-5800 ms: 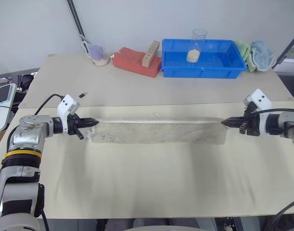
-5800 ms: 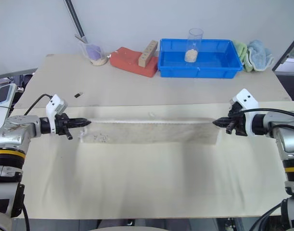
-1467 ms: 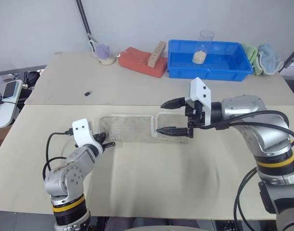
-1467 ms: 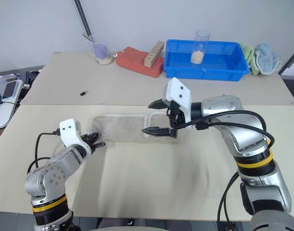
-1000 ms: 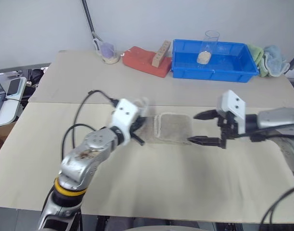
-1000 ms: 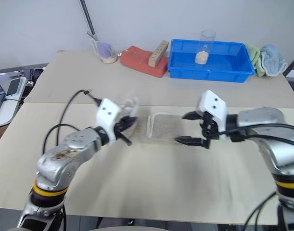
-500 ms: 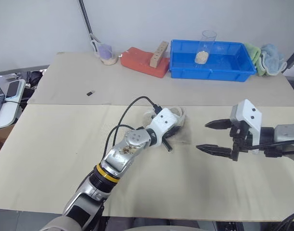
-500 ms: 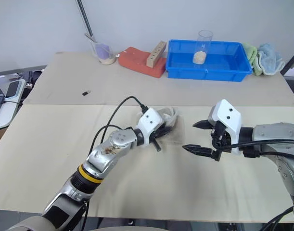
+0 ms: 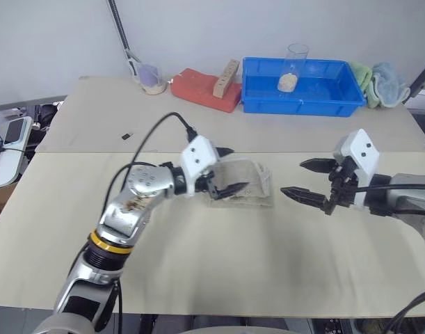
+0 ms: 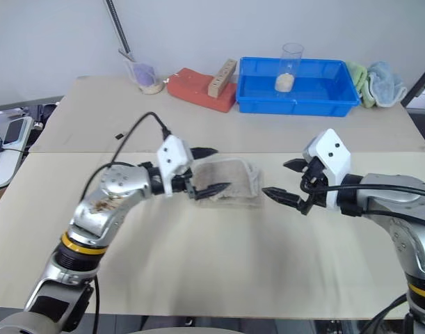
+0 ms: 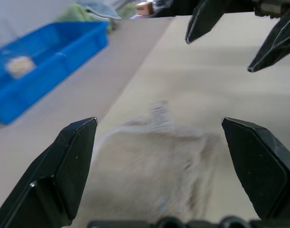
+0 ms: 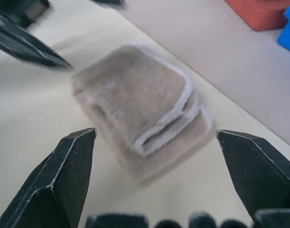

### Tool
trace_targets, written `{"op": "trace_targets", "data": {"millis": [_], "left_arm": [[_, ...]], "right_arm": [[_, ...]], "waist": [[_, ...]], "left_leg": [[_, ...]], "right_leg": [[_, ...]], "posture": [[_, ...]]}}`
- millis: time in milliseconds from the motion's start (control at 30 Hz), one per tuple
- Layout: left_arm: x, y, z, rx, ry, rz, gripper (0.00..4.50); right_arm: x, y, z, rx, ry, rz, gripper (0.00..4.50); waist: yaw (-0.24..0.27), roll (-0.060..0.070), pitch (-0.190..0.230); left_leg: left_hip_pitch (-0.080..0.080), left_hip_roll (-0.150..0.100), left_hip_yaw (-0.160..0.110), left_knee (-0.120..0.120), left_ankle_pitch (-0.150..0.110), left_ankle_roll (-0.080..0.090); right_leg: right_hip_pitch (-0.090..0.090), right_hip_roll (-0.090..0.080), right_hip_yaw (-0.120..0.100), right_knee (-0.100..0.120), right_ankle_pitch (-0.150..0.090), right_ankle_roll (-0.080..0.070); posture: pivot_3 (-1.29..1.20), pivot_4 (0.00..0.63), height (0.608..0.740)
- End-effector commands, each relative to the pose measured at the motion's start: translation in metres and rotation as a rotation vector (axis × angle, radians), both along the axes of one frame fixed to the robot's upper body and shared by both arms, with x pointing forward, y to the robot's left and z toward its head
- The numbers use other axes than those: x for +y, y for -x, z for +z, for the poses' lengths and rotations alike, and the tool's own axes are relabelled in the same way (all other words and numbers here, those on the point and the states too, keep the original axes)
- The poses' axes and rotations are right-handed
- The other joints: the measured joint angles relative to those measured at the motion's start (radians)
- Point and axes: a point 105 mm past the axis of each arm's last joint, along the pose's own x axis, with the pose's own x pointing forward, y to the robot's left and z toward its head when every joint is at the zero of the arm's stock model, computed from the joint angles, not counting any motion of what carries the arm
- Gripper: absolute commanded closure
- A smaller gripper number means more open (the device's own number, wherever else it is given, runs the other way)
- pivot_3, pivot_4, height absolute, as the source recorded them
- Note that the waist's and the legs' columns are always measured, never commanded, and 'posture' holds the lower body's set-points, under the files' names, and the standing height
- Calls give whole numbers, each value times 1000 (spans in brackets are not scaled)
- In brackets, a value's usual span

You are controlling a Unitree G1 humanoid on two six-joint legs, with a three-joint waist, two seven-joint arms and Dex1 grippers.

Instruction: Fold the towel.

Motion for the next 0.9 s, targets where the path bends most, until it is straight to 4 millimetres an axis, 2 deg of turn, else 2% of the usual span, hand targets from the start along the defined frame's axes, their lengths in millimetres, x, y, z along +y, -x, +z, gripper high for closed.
{"op": "trace_targets", "data": {"millis": [33,100,200,333,467,567,767,900], "left_arm": [[27,15,20,-51,-40,-108,44],[43,22,20,-44,-102,-143,44],[55,35,19,-8,-151,-195,44],[64,49,31,33,-123,-240,44],[68,59,33,58,-139,-274,44],[71,59,33,59,-150,-269,0],[72,55,31,35,-160,-249,0],[71,51,35,19,-134,-223,0]], "right_arm": [[6,-26,-6,-31,-30,-83,0],[8,-46,-16,-8,-69,-157,0],[10,-62,-31,32,-90,-209,0],[13,-68,-50,114,-141,-223,0],[17,-69,-68,180,-167,-222,0],[24,-71,-70,211,-211,-216,801],[33,-70,-71,214,-222,-195,2916],[25,-74,-56,128,-208,-213,4241]], "waist": [[-6,-1,0],[-8,0,0],[-5,1,0],[-1,1,0],[-6,1,0],[-19,2,0],[-26,2,0],[-25,2,0]], "left_leg": [[0,0,-1,0,0,0],[0,0,-1,-1,0,0],[0,-1,-2,-1,0,0],[0,0,-3,-1,0,0],[1,0,-3,-1,0,0],[2,0,-3,-2,0,0],[2,0,-3,-2,0,0],[2,0,-3,-2,0,0]], "right_leg": [[0,1,0,0,0,0],[-1,0,0,0,0,0],[-1,-1,0,0,0,0],[-1,-1,0,1,0,0],[-1,0,0,2,0,0],[-1,1,0,3,0,0],[-2,1,0,5,0,0],[-2,1,0,6,0,0]], "posture": [[0,150,740],[0,150,740],[0,150,740],[0,150,740],[0,150,740],[0,150,740],[0,150,740],[0,150,740]]}}
